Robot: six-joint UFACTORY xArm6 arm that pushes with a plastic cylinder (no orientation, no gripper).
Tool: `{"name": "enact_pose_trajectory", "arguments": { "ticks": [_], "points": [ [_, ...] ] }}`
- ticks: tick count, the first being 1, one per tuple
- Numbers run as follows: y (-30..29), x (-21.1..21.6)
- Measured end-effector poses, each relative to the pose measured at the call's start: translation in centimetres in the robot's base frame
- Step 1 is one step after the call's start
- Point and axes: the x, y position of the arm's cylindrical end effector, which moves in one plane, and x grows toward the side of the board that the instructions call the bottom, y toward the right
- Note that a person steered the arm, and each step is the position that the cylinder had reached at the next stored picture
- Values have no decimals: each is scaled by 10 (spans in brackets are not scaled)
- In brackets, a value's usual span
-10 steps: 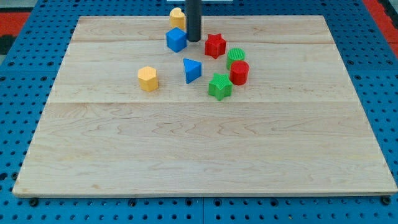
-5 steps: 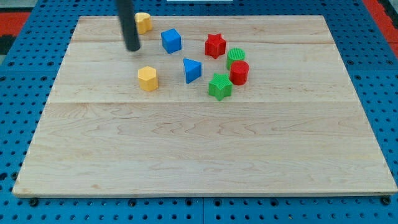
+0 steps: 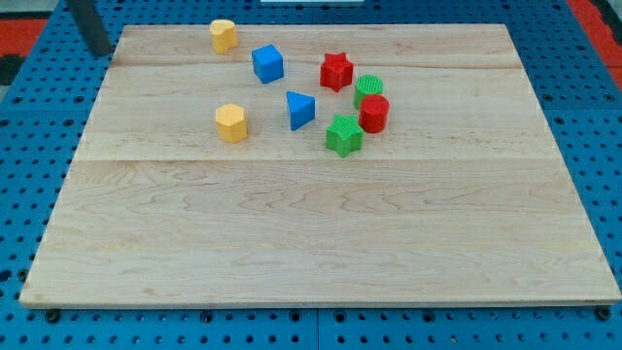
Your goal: Push the yellow heart into the blue cube
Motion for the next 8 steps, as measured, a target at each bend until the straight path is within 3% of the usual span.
{"name": "enact_pose_trajectory", "arguments": {
  "ticks": [1,2,3,4,5,6,8],
  "points": [
    [42,-9],
    [126,-31],
    [166,-26],
    [253,-8],
    [273,-8],
    [201,-8],
    [119,-1]
  ]
}}
